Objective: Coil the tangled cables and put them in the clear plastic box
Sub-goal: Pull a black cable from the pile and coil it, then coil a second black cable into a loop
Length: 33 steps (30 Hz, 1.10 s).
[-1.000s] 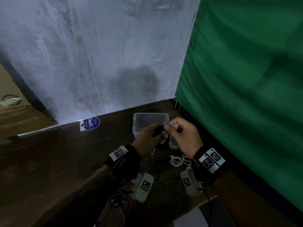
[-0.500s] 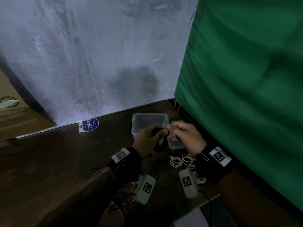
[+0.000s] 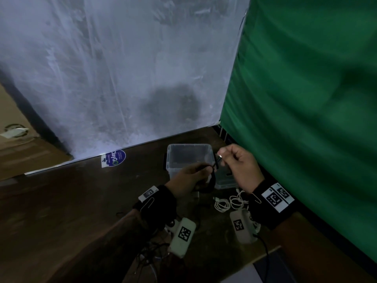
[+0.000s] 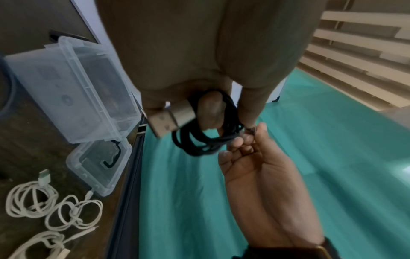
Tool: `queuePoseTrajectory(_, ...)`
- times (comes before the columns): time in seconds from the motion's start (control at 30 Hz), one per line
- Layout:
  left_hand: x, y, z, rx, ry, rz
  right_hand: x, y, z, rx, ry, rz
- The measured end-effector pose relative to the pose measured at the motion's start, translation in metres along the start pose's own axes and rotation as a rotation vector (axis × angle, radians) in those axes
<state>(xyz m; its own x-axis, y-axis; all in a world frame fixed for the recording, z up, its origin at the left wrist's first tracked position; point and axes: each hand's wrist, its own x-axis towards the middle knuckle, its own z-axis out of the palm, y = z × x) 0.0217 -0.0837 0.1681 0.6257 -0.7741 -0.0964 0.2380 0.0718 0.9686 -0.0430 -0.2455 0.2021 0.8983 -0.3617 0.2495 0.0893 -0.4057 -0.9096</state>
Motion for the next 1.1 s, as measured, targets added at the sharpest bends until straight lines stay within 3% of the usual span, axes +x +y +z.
queuePoseTrajectory(0.17,0.001,-0.014,-0.003,0.039,0.055,-0.003,-0.003,0.0,-0.002,0.024,-0.142,0.009)
queuePoseTrajectory(0.3,0.002,-0.024,-0.001,0.149,0.069,-0.019,0.004,0.011,-0.009,-0.02,-0.054,0.061)
queuePoseTrajectory(0.63,0.008,-0.032,-0.006,0.042,0.094,-0.118,0.001,0.045,-0.003,0.109,0.042,0.243)
queuePoseTrajectory(0.73,0.016,-0.038,-0.008,-0.033,0.145,-0.147,-0.007,0.067,0.006,0.17,-0.013,0.37)
queuePoseTrajectory(0.83,0.024,-0.046,-0.006,-0.048,0.183,-0.205,-0.023,0.093,0.014,-0.001,-0.129,0.426)
queuePoseTrajectory(0.93,0.035,-0.073,-0.011,0.136,0.2,-0.24,-0.036,0.114,0.02,-0.154,-0.133,0.358)
queuePoseTrajectory(1.03,0.044,-0.104,-0.029,0.595,0.146,-0.275,-0.043,0.143,0.024,-0.319,-0.209,0.375)
queuePoseTrajectory(1.1,0.049,-0.123,-0.047,0.88,0.076,-0.39,-0.047,0.168,0.024,-0.433,-0.248,0.458)
